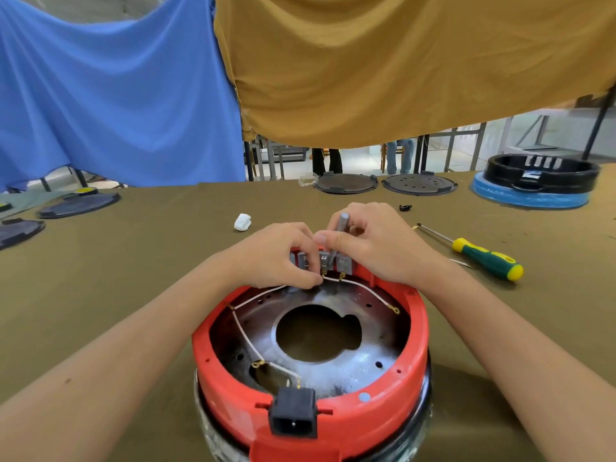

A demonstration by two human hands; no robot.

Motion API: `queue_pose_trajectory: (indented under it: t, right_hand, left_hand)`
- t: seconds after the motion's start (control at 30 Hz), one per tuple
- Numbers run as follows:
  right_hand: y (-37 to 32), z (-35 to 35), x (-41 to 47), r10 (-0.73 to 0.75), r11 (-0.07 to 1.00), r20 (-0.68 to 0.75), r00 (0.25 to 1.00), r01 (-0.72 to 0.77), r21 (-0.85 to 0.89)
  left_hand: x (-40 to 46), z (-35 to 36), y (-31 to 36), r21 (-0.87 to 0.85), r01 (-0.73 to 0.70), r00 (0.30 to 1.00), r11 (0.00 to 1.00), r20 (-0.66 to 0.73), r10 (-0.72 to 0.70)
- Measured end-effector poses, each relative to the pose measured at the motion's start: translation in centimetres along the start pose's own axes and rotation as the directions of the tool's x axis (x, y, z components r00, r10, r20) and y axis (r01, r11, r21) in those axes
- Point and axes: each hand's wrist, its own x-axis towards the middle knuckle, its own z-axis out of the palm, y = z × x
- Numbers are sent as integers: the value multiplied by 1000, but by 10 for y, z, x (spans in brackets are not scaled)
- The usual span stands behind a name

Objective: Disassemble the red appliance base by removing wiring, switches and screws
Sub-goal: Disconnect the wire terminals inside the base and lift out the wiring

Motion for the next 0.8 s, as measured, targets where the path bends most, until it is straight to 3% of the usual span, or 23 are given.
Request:
queue_pose_trajectory:
  t: [0.17,0.37,0.8]
  right_hand:
    - [-2,-1,2,-44,999,58,997,44,-10]
    - [5,1,3,126,979,-7,992,-123,164]
    - [6,3,3,149,970,-42,988,-138,199]
  left_hand:
    - [1,0,-1,5,5,1000,1000,3,-5]
    - [2,1,-2,-25,-6,1000,1000,2,6]
    - [1,1,-2,-38,-2,1000,999,-3,2]
